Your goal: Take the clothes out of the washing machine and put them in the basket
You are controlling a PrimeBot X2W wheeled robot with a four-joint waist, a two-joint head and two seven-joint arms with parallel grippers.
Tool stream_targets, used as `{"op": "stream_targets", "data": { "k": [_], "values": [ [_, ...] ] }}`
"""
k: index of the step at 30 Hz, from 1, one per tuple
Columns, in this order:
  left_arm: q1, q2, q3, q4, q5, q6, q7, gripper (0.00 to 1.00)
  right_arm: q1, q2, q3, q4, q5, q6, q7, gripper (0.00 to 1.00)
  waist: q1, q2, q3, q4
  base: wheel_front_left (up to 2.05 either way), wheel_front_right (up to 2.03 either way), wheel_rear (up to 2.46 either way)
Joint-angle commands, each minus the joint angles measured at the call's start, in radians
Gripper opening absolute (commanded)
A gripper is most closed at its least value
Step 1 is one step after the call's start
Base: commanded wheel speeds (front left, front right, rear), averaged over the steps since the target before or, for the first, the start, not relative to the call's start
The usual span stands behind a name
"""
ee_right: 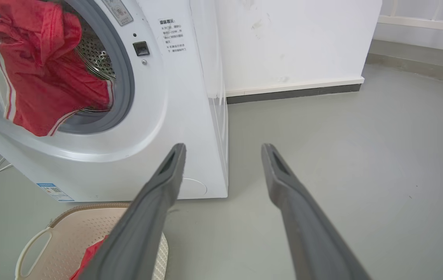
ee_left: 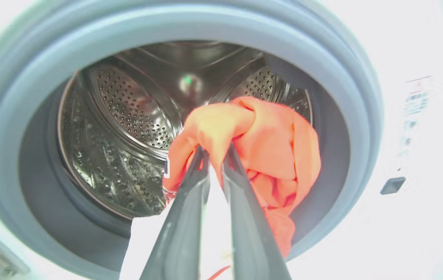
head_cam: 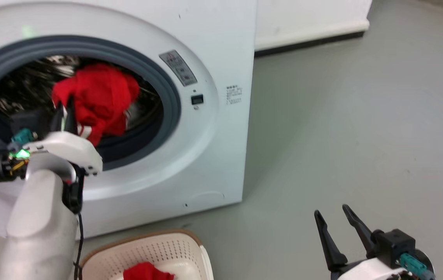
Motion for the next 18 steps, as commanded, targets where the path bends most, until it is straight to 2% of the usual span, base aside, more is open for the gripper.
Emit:
{"op": "stream_targets", "data": {
  "k": [1,15,18],
  "values": [
    [0.046,-0.007,0.009,-0.045,0.011,-0.008,-0.007,0.0,0.028,-0.001,-0.008,-0.016,-0.004,-0.001,0.01,1.0,0.0004,0.0,-0.081,0.041,0.0,0.0,0.0],
    [0.359,-0.11,0.01,-0.495,0.055,-0.034,-0.006,0.0,0.112,-0.001,-0.04,-0.106,-0.028,-0.001,0.068,1.0,0.0004,0.0,-0.136,0.161,0.0,0.0,0.0],
    [0.514,-0.136,-0.004,-0.616,0.044,-0.021,0.0,0.0,0.121,-0.001,-0.033,-0.119,-0.027,-0.001,0.075,1.0,0.0004,0.0,-0.135,0.183,0.0,0.0,0.0]
  ]
}}
